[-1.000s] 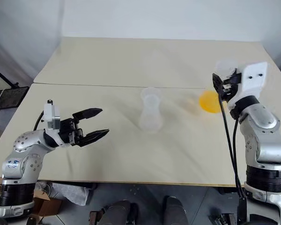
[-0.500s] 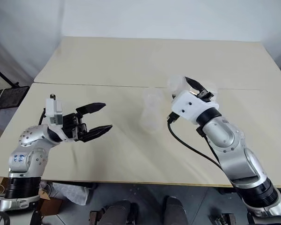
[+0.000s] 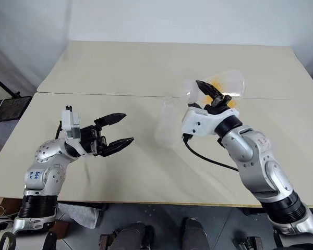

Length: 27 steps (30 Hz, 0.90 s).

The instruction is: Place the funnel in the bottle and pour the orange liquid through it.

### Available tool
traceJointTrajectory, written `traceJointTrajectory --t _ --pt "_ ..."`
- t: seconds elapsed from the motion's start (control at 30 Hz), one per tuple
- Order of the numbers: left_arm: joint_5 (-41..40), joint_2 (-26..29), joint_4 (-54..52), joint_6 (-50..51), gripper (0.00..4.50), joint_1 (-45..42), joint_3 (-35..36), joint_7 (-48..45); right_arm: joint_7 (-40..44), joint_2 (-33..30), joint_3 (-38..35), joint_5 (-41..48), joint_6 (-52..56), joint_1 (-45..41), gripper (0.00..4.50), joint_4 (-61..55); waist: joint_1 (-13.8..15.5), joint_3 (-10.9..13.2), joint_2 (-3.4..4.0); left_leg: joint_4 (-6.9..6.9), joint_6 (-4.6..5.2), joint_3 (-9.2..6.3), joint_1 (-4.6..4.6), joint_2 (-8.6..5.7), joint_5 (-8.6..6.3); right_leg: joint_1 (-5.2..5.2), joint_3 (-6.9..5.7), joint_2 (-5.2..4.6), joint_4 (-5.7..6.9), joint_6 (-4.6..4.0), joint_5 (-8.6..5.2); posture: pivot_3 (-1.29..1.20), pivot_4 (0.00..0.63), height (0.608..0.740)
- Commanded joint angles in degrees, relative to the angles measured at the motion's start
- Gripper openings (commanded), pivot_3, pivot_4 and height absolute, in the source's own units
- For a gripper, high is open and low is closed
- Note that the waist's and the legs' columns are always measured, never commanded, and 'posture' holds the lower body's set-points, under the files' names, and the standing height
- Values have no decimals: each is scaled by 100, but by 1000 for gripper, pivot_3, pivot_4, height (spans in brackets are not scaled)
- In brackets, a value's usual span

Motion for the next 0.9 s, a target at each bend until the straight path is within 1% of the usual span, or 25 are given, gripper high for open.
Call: traceJointTrajectory --t 0.03,0.27,0.53,0.9 --pt "25 7 -190 -76 4500 64 -26 57 1 65 -72 -339 -256 -195 2414 -76 0 0 0 0 0 -1 -1 0 0 0 0 0 0 0 0 0 150 740" --pt "91 50 -226 -54 4500 105 -85 111 30 159 -29 -835 -681 -272 2414 72 -1 0 0 -1 0 -1 -1 1 0 1 -1 1 -4 0 0 0 150 740" --pt "138 75 -222 -46 4500 123 -123 131 -84 109 -102 -1426 -1180 -324 2414 206 -3 0 0 -1 -1 -1 -1 2 0 1 0 3 -5 0 0 0 150 740" --pt "127 65 -231 -36 4500 121 -141 140 -244 88 -313 -1921 -1568 -371 2414 376 -6 0 0 -1 -1 -1 -1 2 1 2 0 3 -5 0 0 0 150 740"
